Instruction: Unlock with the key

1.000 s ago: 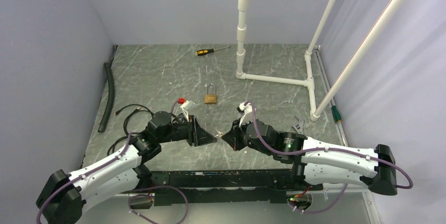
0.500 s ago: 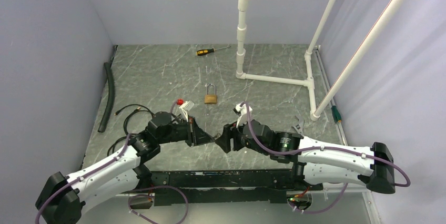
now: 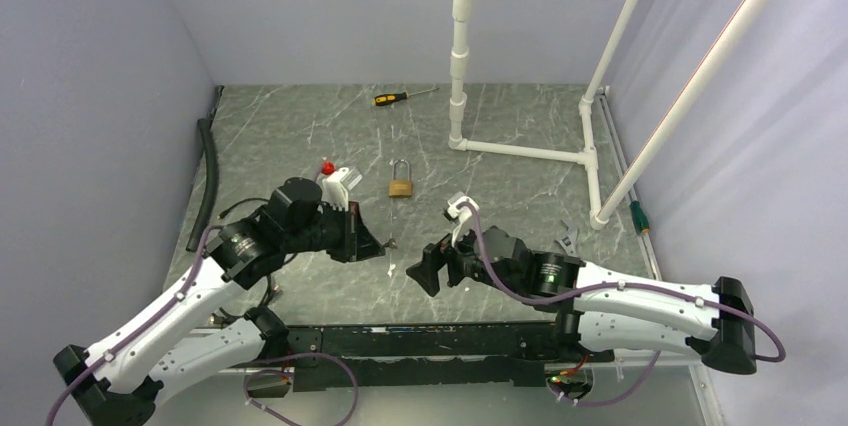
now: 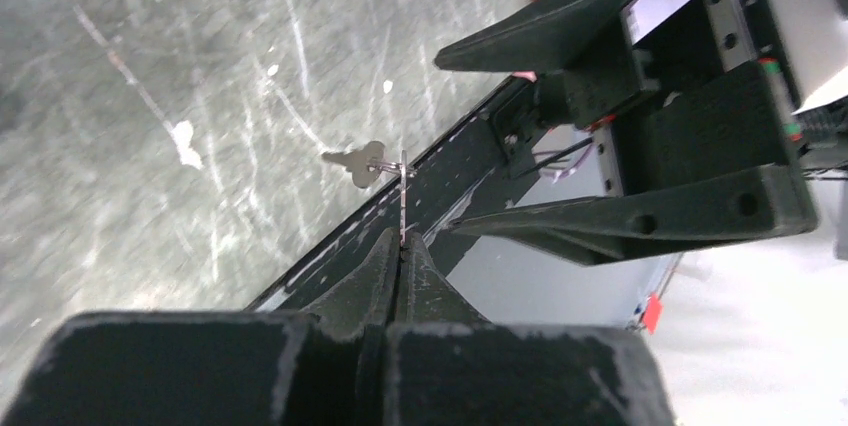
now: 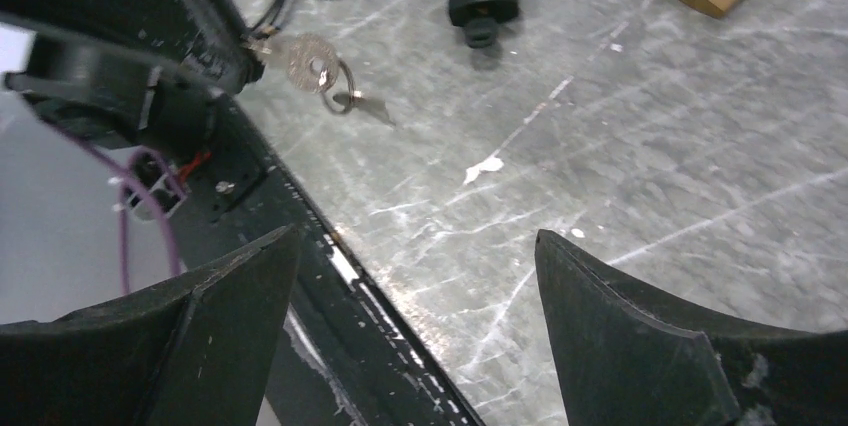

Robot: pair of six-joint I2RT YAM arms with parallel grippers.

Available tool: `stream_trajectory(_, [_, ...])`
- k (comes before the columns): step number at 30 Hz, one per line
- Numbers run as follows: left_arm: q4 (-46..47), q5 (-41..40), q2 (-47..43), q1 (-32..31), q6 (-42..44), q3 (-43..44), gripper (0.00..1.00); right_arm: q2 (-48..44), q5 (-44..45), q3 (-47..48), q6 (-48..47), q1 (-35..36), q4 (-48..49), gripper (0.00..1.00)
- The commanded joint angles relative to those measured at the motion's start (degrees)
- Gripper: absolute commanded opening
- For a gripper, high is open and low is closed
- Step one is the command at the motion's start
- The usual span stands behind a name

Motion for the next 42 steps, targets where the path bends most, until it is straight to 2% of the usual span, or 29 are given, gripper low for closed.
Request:
stream_trajectory(1, [-15.23, -2.07, 0.38, -0.10, 7.08, 7.06, 0.00, -4.86, -4.82, -2.39, -4.05, -0.10, 7.91, 0.88])
stream_trajectory(5, [-22.75, -3.63, 2.65, -0.14, 12.60, 13.69, 0.00, -5.61, -5.47, -2.95, -5.38, -0.14, 7.94, 0.85])
stream_trajectory(10, [-26.83, 0.12, 7.83, -0.15, 18.75, 18.24, 0.00, -3.13, -2.68, -2.38, -4.29, -1.65, 8.75, 0.84])
stream_trajectory(12, [-29.24, -2.04, 10.31, -0.11, 20.67, 20.00, 0.00, -2.86, -6.93, -3.13, -3.70, -4.50, 10.58, 0.84])
stream_trajectory(14, [-31.36, -4.05, 12.29, -0.14, 22.48, 21.77, 0.00, -3.82, -16.01, -5.47, -2.83, -9.53, 14.76, 0.84])
stream_trajectory(18, [-28.95, 1.70, 14.57, -0.06, 25.88, 21.59, 0.00, -4.34, -32.31, -8.98, -2.44, -18.71, 22.76, 0.80])
stream_trajectory(22, [-24.71, 12.67, 16.22, -0.06, 29.27, 20.18, 0.00, -3.99, -44.66, -11.33, -2.50, -19.38, 31.63, 0.76])
stream_trajectory(24, [-22.99, 14.59, 16.25, -0.05, 29.87, 19.75, 0.00, -4.01, -48.11, -12.15, -1.65, -19.41, 35.91, 0.75])
stream_trajectory(31, [-17.26, 23.16, 14.93, -0.12, 31.62, 17.80, 0.00, -2.45, -54.96, -12.25, -0.23, -19.36, 40.26, 0.71])
stream_trajectory(36, [-15.76, 25.44, 14.54, -0.10, 32.30, 17.21, 0.00, -2.44, -54.73, -12.11, -0.21, -19.36, 40.30, 0.69])
stream_trajectory(42, [-14.60, 27.20, 14.65, -0.15, 32.15, 16.70, 0.00, -0.66, -56.44, -11.02, -0.03, -19.35, 40.90, 0.60])
